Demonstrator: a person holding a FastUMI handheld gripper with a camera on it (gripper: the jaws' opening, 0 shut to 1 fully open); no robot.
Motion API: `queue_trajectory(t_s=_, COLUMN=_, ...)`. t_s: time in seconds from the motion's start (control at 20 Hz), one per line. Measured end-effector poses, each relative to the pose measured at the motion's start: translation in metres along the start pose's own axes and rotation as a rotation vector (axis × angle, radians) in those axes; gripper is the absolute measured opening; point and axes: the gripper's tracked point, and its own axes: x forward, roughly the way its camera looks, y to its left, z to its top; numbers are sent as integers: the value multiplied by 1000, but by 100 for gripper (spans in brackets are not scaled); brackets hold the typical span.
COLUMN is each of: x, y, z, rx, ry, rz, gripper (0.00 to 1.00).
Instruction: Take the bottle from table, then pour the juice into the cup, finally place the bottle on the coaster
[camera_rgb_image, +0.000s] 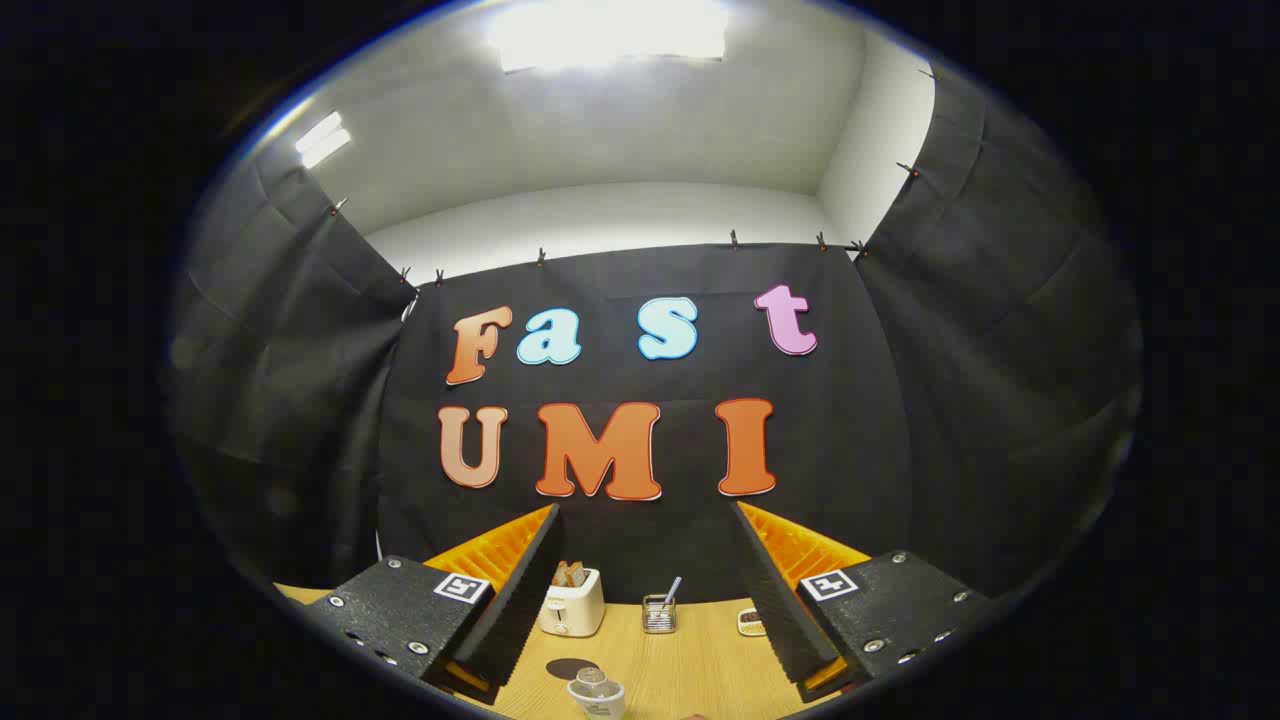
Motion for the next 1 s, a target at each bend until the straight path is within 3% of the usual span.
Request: queue_trajectory(t_s=1.0, x=-4, y=17, z=-18, rx=60, ry=28, rz=48, gripper=97)
